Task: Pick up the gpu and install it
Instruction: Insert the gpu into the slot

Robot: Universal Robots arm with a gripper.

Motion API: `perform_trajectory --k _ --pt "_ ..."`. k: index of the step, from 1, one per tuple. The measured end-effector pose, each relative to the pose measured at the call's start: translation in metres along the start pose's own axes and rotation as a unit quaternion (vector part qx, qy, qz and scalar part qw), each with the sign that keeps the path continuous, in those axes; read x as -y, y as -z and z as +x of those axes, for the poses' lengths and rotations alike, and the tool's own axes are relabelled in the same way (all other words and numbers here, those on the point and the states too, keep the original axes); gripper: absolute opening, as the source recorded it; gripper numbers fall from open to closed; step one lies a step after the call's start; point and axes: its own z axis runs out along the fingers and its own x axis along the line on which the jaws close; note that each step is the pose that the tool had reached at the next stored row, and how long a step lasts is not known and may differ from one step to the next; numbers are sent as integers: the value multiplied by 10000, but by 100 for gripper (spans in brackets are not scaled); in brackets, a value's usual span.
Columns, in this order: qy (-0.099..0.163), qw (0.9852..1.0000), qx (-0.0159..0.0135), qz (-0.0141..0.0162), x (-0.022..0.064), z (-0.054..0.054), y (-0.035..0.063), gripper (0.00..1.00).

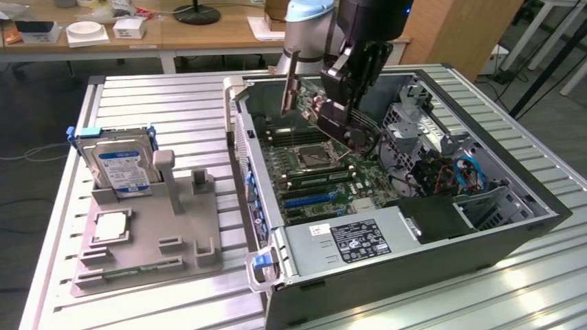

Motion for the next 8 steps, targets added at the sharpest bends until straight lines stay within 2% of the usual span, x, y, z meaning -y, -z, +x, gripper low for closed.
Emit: perform_trajectory --k 5,7,8 --pt "395 9992 9 0 1 -2 -7 26" --pt "551 9985 13 0 2 -3 -10 26" --pt "695 9976 16 0 2 -4 -13 26"
